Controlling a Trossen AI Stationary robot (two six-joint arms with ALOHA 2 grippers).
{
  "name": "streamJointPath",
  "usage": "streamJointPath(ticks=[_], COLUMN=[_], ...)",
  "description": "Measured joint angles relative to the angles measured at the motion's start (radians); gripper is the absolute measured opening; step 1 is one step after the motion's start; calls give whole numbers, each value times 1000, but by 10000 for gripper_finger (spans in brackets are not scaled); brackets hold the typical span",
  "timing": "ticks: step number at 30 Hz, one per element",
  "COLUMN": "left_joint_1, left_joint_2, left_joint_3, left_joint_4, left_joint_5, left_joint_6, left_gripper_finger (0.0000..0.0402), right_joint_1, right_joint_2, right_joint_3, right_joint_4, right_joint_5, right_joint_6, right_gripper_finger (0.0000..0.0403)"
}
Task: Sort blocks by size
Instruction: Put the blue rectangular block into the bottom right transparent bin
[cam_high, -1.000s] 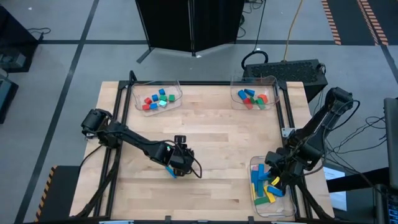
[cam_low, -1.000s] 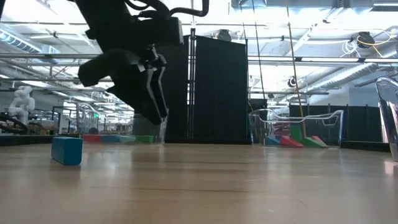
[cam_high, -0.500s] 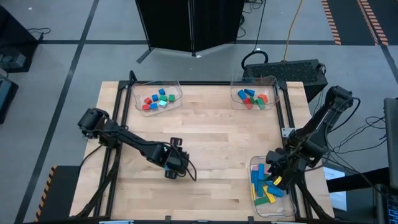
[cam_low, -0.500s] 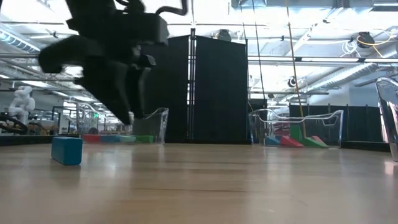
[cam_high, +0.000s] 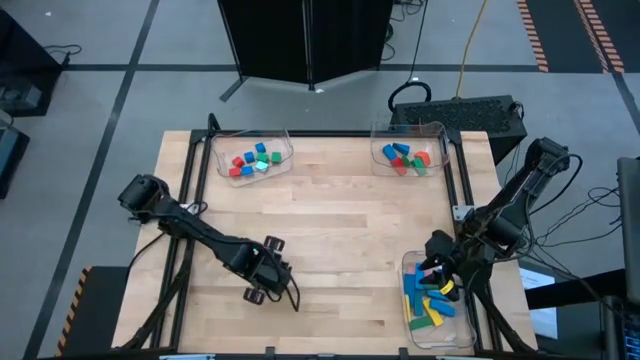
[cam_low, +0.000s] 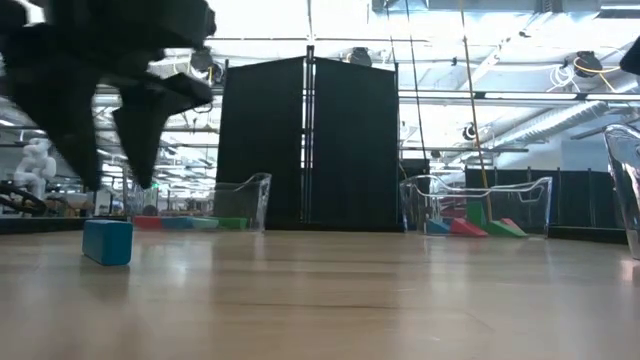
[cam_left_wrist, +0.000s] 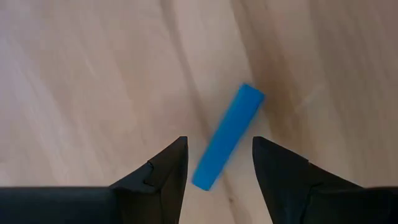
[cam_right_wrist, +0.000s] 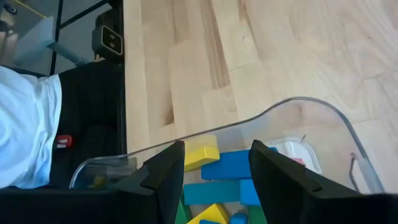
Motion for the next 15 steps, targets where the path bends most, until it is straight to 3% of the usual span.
streamJointPath(ticks=[15], left_joint_1=[-11], left_joint_2=[25], left_joint_3=[-57], left_joint_4=[1], left_joint_5=[-10], left_joint_6=[-10], left_gripper_finger=[180], right_joint_1=[-1], right_joint_2=[0], right_joint_3=[0], right_joint_4=[21], right_joint_5=[25], right_joint_6=[-21], right_gripper_finger=[171])
